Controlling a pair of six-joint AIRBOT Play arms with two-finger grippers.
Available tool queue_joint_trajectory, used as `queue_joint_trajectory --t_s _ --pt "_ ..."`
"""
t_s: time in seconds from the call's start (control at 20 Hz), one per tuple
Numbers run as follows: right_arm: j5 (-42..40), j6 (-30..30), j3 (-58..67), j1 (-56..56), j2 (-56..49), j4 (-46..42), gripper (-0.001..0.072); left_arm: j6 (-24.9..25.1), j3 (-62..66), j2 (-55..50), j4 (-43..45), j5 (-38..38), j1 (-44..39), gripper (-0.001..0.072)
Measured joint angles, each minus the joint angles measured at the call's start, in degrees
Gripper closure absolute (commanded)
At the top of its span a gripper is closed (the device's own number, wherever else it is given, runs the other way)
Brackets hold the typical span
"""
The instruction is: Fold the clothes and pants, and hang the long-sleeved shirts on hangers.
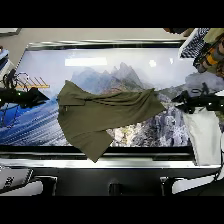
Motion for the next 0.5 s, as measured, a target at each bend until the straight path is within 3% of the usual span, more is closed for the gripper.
queue_joint_trajectory --t_s 0.35,0.4,0.5 --pt "-0.1 0.2 0.1 6.5 -4.9 0.2 0.0233 0.1 -11.8 9.3 0.6 0.9 1.2 0.0372" --pt "-0.1 0.5 0.1 7.1 -5.2 -0.4 0.0285 0.1 -13.5 10.6 0.6 0.9 1.9 0.0372" --pt "-0.3 1.3 0.1 7.8 -5.6 -1.9 0.05 0.1 -16.9 12.9 0.6 1.0 3.3 0.0372"
